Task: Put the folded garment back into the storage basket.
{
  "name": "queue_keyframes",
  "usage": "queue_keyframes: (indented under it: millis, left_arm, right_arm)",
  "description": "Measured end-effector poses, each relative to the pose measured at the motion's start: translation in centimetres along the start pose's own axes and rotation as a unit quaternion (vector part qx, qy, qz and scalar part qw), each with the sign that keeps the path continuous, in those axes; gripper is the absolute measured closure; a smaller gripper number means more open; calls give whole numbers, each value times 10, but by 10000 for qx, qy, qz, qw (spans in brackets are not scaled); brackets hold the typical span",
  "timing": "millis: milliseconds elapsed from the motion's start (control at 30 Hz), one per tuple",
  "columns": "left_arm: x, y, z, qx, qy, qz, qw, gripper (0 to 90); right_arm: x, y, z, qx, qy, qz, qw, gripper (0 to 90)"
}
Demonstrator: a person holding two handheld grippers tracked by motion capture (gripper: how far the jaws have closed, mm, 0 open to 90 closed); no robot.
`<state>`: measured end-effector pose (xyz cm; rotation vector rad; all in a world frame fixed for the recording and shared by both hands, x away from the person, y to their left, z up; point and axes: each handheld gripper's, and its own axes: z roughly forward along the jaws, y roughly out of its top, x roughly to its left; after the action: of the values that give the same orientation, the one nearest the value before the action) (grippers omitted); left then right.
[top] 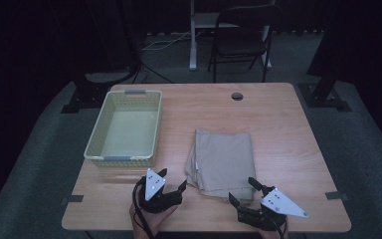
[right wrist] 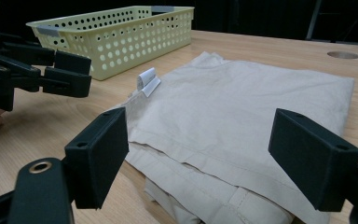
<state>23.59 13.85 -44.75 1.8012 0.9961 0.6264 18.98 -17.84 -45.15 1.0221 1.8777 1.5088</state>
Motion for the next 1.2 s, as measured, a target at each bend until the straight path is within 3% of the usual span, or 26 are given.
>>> queue_keyframes:
  millis: [133,433,667,1200]
  left_arm:
    - [-1,0,1,55,-46,66,10000,229]
    - [-3,0,0,30,59,125,9999,229]
    - [-3,0,-1,13,83,139,9999,229]
    - [-1,0,0,50,79,-30,10000,226]
  right_arm:
    - [0,0,0,-13,18,3,10000,186]
    - [-2,3,5,147,68,-107,9998,186]
    - [-10,4,6,236,-91,-234,9994,186]
    - [-17,2,3,190,-9,-34,9998,185]
